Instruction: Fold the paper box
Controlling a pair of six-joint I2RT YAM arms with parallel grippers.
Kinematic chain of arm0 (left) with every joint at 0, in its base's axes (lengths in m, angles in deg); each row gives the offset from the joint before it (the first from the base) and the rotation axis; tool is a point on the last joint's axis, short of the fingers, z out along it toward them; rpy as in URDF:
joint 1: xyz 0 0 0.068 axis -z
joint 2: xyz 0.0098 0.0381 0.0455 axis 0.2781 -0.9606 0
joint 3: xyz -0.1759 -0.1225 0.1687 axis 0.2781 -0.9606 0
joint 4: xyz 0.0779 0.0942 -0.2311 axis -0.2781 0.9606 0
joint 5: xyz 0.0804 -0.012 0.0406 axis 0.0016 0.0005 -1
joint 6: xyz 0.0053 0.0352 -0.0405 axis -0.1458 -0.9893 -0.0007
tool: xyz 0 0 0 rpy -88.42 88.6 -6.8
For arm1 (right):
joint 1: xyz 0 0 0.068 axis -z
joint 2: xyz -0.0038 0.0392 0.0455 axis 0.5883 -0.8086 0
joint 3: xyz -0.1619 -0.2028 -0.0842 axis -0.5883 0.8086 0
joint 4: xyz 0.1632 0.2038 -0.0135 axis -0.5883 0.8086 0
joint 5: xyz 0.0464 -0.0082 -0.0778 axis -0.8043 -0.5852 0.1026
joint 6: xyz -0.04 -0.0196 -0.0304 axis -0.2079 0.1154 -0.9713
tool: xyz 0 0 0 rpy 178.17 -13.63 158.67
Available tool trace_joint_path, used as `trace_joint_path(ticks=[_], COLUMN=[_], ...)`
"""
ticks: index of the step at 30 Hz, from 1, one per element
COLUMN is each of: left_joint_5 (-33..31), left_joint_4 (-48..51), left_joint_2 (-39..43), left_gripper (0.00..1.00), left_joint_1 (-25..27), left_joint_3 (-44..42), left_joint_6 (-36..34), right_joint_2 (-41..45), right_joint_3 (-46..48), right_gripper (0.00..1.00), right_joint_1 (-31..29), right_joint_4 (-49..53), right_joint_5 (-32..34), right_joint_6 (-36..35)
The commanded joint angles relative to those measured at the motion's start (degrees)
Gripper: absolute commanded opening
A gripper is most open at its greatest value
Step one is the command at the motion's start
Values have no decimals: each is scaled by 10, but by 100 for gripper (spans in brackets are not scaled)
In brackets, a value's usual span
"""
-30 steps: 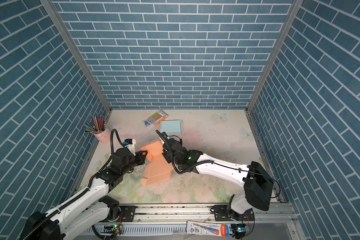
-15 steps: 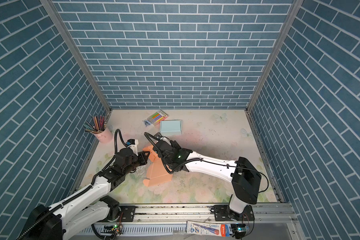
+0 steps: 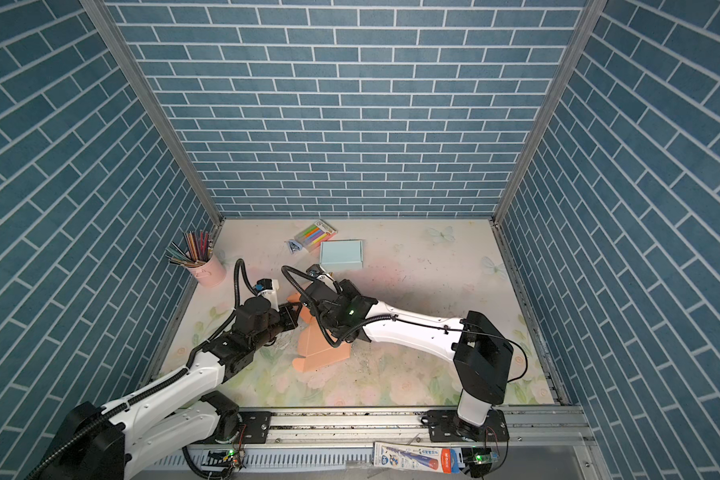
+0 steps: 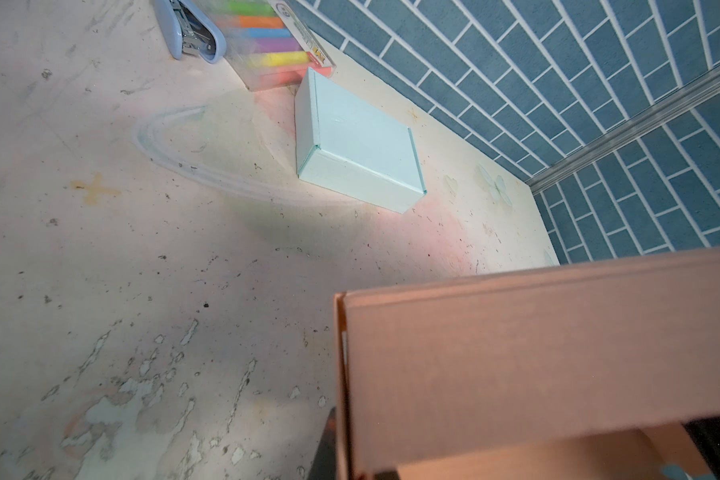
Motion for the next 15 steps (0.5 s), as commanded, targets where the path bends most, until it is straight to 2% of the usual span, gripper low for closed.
trace_joint_path(ticks=[1,4,7,14,15], left_joint_5=[3,-1,-7,-18,-21], left_joint_4=[-21,-23,-22,-23,-23], left_joint_2=[2,2,1,7,7], left_gripper=[0,1,1,0,1], left_joint_1=[11,17,23,40,42], left_joint_3=[11,14,16,18,19], left_joint_6=[4,6,7,14,15], right_joint_2=[-4,3,6,7,7], right_joint_3=[2,6,12,14,15], right_gripper=[16,10,0,0,2], right_joint_1=[3,2,2,2,2], right_joint_4=[-5,-13,-17,-19,-19], right_joint_5=[49,56,64,81,85], right_joint_6=[-30,-35,-39,-43,-42])
